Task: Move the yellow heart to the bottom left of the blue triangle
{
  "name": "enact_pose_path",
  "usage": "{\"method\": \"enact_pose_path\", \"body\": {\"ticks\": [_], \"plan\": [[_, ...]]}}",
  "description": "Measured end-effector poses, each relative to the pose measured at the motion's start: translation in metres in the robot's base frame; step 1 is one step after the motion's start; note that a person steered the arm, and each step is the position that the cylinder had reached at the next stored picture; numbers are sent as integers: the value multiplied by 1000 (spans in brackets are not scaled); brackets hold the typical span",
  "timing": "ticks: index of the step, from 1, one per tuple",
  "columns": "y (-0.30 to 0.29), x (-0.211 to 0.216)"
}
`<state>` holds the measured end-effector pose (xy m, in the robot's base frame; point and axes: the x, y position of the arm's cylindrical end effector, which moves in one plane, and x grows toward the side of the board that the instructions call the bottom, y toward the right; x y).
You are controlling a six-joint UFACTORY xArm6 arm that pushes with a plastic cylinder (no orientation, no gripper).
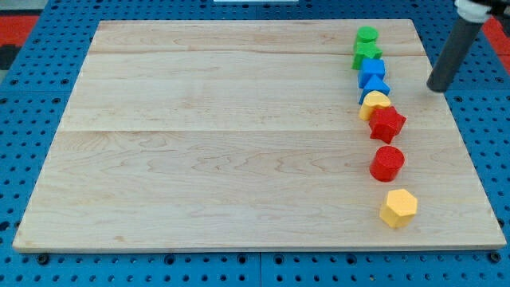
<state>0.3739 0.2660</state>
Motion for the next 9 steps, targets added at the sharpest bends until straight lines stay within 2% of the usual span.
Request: {"method": "enact_pose_path", "body": {"ticks": [1, 4, 5, 6, 7, 9], "plan": [[-36, 0], [-35, 10], [-35, 35], [-82, 43], [-115, 31], [-125, 10]]}}
